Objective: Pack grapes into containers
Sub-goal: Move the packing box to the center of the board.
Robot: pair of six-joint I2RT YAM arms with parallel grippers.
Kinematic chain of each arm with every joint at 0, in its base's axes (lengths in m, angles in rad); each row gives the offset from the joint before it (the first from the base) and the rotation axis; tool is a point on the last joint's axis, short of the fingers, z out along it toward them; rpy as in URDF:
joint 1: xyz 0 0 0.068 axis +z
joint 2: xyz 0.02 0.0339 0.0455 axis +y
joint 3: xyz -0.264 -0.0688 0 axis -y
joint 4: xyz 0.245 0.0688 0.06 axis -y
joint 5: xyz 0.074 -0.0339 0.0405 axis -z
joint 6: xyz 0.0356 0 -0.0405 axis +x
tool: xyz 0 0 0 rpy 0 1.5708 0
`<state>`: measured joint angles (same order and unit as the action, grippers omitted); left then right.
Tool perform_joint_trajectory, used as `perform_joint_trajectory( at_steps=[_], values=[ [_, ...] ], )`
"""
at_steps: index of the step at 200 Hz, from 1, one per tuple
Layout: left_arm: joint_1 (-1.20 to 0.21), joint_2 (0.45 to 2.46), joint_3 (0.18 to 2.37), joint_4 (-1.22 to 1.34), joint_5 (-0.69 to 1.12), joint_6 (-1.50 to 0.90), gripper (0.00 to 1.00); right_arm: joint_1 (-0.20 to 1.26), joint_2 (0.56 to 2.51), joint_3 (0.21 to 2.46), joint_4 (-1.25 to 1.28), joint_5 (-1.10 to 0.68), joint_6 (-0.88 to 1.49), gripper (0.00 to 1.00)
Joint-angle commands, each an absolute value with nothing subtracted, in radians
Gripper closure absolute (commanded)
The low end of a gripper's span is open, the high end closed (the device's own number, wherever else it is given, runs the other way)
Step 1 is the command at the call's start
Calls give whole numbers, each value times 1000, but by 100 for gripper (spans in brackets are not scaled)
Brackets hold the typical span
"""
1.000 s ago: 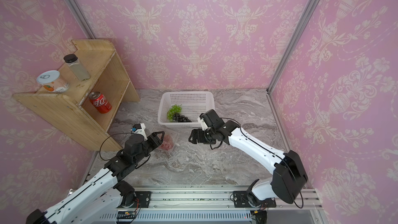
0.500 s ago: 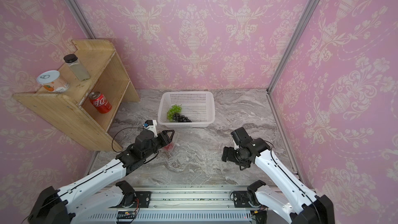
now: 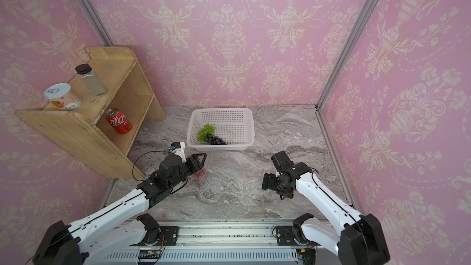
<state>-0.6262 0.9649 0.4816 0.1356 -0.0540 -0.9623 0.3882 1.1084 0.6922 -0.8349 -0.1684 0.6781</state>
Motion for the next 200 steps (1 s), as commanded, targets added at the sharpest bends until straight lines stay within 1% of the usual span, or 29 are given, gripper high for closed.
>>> perform_joint_trajectory(
  at_steps=[1, 51, 73, 105, 145, 168, 200],
  values=[
    [-635, 964, 468, 149, -35, -975, 40, 391, 1138, 688, -735, -215, 706, 10],
    [-636, 939, 461, 129, -54, -975, 40, 457, 1263, 737, -612, -233, 735, 11],
    [-637, 926, 457, 121, -63, -975, 40, 489, 1334, 792, -580, -222, 726, 11],
    [-635, 918, 454, 120, -67, -978, 40, 536, 1444, 903, -586, -193, 689, 12],
    [-635, 902, 444, 120, -77, -982, 40, 556, 1511, 959, -583, -182, 656, 12],
    [-635, 893, 439, 117, -90, -983, 40, 564, 1498, 967, -609, -182, 652, 13],
    [-635, 898, 473, 97, -99, -959, 39, 564, 1353, 960, -741, -116, 640, 11]
  ],
)
